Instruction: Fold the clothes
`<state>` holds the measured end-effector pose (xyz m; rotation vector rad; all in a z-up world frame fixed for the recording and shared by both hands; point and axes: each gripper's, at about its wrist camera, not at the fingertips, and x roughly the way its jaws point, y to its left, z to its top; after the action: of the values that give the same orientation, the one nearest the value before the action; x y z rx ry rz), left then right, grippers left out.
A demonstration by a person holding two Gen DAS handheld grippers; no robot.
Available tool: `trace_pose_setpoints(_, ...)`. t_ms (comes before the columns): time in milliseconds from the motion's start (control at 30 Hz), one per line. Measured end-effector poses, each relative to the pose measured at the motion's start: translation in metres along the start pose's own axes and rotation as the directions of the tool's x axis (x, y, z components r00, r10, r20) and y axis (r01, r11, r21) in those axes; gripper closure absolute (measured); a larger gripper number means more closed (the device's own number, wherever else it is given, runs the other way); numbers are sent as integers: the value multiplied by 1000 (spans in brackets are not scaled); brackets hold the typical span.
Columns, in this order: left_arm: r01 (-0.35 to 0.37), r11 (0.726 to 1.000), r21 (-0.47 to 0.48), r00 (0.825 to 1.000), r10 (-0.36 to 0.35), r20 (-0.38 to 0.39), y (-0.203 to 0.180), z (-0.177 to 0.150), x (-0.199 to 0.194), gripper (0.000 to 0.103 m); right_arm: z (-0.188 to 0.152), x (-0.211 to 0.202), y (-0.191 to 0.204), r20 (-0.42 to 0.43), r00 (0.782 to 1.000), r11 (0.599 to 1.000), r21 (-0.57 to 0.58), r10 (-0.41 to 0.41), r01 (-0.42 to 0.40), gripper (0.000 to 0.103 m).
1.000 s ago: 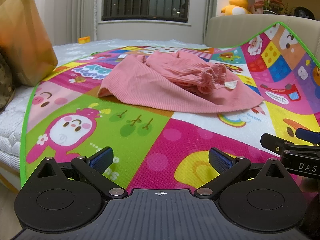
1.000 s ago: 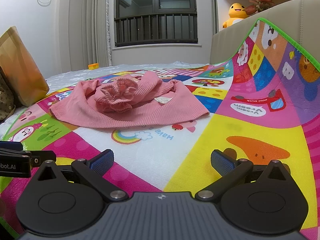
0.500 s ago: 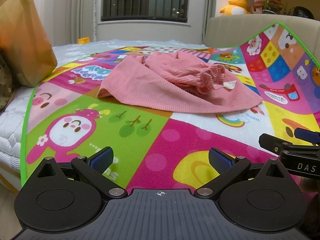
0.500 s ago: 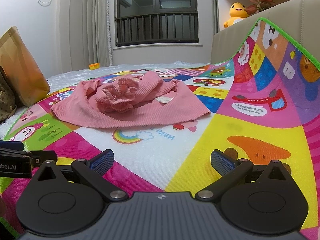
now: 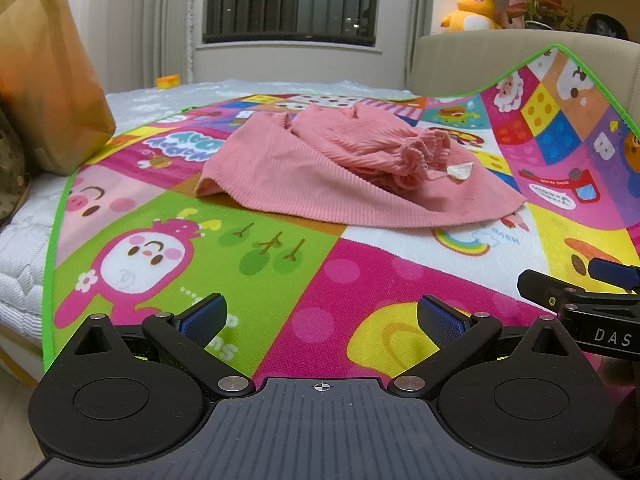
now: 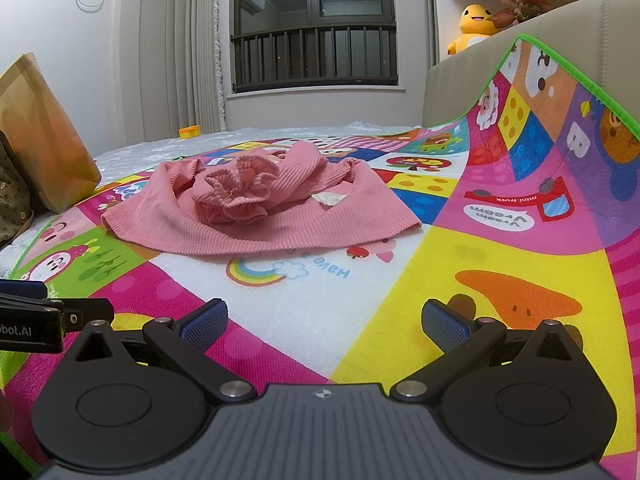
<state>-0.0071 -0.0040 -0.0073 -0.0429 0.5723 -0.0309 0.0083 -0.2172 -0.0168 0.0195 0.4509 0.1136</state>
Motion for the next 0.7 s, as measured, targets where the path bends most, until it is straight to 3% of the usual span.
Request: trace_pose_setpoints(700, 0, 1000, -1, 1000, 0, 0, 2, -1, -1, 0, -3, -1, -1, -4, 1000, 1000, 5, 1, -1, 0)
